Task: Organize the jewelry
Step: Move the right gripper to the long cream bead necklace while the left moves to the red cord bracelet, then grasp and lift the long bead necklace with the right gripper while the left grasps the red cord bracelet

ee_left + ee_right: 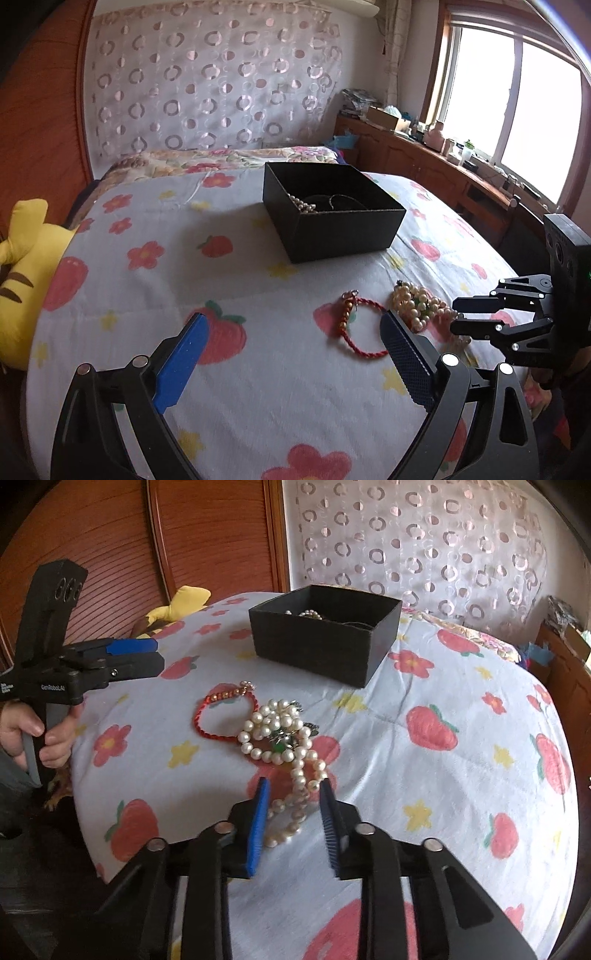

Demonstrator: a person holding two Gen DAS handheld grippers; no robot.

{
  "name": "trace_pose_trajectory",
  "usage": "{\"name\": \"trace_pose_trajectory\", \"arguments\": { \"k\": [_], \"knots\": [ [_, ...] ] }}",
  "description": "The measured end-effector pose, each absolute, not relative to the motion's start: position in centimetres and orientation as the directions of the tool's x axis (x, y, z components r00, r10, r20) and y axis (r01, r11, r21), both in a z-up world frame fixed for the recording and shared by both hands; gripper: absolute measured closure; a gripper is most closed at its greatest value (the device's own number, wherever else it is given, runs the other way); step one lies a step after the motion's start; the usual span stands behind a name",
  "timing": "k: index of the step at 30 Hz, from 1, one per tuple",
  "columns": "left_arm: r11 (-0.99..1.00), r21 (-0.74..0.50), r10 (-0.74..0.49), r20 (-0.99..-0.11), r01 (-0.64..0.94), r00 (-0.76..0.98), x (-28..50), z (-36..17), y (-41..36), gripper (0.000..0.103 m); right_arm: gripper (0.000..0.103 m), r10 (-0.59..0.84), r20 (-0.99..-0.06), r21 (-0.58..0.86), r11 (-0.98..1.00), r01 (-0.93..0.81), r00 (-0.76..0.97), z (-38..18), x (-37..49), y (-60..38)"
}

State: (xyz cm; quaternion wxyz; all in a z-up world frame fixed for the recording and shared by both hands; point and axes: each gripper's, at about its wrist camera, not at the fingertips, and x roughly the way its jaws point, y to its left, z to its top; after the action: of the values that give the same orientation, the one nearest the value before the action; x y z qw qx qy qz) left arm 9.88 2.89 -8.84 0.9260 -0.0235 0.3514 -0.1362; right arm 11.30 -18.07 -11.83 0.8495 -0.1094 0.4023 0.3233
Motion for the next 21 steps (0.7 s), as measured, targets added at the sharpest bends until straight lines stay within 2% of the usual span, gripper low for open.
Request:
{"name": "trace_pose_trajectory", "arguments": {
  "k": [3,4,21],
  "knots": [
    [0.962,-0.144,-0.269,-0.648,0.232,0.713,9.7,-9.0,3.0,0.013,0.093,0.484,-0.752,0.108,0.76,-0.641,0.447,-11.7,11.4,-18.3],
    [0.962,-0.146,-0.27,-0.649,0.232,0.711,9.6,-9.1,3.0,0.013,0.094,0.494,-0.749,0.12,0.757,-0.643,0.442,-11.5,11.4,-18.3],
    [0.956,-0.152,-0.287,-0.676,0.252,0.678,9.2,-10.2,1.8,0.013,0.095,0.504,-0.568,0.01,0.794,-0.607,0.651,-3.4,10.0,-20.1]
  ]
}}
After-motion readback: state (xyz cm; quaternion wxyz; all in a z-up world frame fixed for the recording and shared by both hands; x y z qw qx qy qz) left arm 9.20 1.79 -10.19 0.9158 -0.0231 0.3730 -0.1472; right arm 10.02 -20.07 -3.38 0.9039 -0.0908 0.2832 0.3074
